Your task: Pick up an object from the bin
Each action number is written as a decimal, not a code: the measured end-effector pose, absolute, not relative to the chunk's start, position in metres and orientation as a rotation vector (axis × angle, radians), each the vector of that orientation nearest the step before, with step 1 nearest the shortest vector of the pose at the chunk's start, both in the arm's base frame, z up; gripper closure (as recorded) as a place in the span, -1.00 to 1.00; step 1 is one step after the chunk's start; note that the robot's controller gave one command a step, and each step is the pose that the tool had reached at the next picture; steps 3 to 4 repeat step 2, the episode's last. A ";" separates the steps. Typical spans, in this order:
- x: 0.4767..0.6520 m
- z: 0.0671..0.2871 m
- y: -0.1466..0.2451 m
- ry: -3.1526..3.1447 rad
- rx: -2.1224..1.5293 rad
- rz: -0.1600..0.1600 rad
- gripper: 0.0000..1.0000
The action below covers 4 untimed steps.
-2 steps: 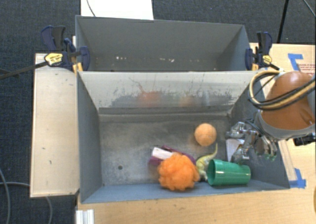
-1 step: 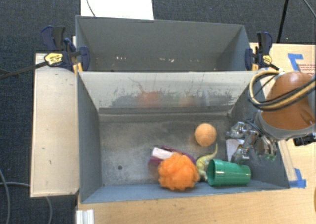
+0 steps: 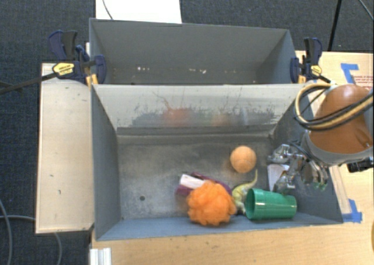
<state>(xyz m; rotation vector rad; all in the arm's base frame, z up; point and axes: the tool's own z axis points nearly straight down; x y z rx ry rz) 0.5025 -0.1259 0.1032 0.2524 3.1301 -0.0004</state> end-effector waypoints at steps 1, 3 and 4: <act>0.503 0.103 -0.126 3.130 0.251 0.000 1.00; 0.503 0.103 -0.126 3.130 0.250 0.000 1.00; 0.503 0.103 -0.126 3.130 0.250 0.000 1.00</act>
Offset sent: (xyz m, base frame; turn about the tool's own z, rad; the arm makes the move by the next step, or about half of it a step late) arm 0.0000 0.0000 0.0000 0.0000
